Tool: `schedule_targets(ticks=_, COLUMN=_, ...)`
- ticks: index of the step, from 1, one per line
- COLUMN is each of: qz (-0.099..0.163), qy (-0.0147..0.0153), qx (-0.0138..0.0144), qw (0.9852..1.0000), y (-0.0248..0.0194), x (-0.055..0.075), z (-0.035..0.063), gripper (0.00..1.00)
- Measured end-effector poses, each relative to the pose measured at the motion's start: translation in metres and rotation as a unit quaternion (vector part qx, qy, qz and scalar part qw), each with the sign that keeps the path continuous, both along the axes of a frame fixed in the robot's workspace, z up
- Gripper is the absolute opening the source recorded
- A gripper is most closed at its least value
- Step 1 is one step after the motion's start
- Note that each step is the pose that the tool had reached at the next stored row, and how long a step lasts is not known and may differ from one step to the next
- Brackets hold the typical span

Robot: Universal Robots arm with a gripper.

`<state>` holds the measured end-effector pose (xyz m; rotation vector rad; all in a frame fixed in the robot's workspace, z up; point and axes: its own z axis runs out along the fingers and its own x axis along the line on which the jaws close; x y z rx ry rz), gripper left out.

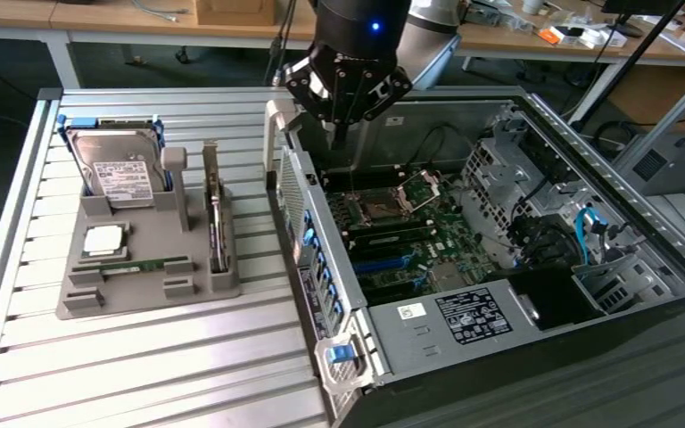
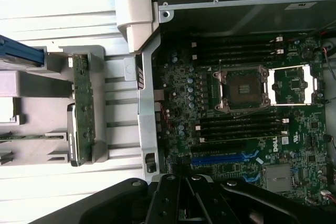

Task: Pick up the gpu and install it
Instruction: 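Reach for the gpu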

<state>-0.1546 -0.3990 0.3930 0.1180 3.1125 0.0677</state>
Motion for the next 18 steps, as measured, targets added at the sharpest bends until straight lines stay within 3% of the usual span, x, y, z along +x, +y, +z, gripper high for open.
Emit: schedule_targets(ticks=18, qz=0.000, qy=0.0000, qx=0.0000, qw=1.0000, y=0.0000, x=-0.0051, z=0.0000, gripper=0.11)
